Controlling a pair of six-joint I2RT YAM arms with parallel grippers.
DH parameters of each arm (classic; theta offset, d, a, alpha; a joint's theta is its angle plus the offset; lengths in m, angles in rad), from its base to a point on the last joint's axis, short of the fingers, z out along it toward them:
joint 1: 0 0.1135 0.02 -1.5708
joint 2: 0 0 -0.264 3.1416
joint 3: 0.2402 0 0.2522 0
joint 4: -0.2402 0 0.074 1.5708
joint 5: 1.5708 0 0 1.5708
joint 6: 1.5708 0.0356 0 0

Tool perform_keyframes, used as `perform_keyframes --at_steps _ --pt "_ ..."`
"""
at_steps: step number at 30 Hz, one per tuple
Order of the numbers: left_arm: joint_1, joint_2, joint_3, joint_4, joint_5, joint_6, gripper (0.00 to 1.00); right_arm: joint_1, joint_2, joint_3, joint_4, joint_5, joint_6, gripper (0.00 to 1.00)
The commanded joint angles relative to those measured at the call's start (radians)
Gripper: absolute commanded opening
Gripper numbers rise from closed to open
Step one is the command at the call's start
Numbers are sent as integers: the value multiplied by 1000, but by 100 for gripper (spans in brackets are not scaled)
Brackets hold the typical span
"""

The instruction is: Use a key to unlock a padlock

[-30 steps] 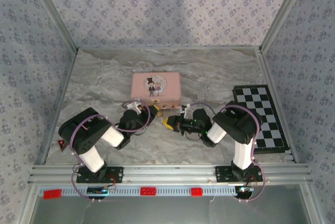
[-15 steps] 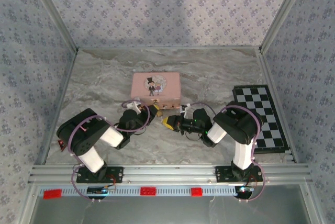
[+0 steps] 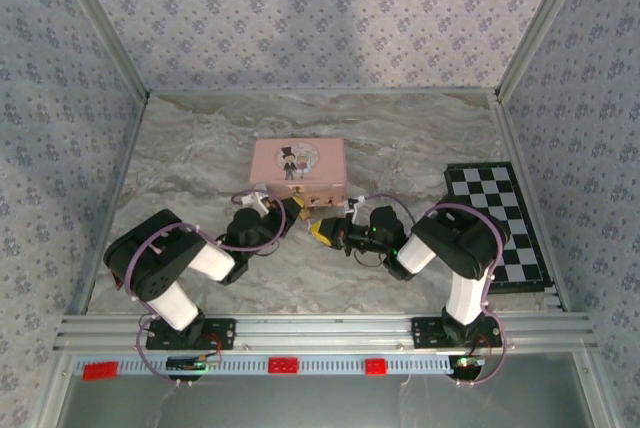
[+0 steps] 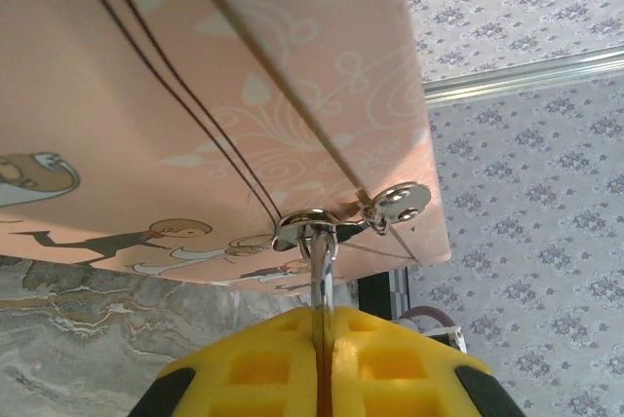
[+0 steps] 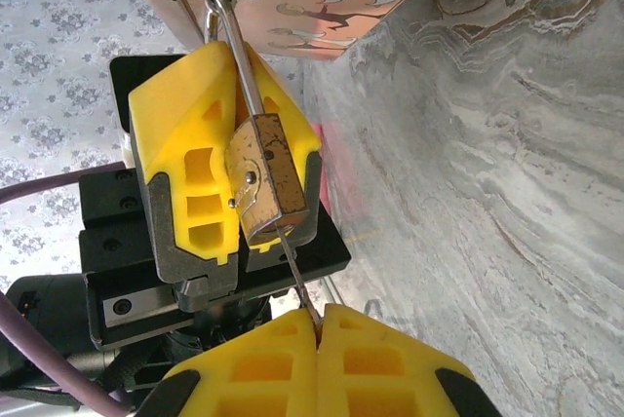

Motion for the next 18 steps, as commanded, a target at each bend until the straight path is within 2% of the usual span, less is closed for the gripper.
perform_keyframes --at_steps 1,18 --pt "-29 -51 40 151 48 20 0 -3 -32 20 18 75 19 0" --pt "-50 -88 50 149 44 -1 0 -5 -93 -15 18 137 16 0"
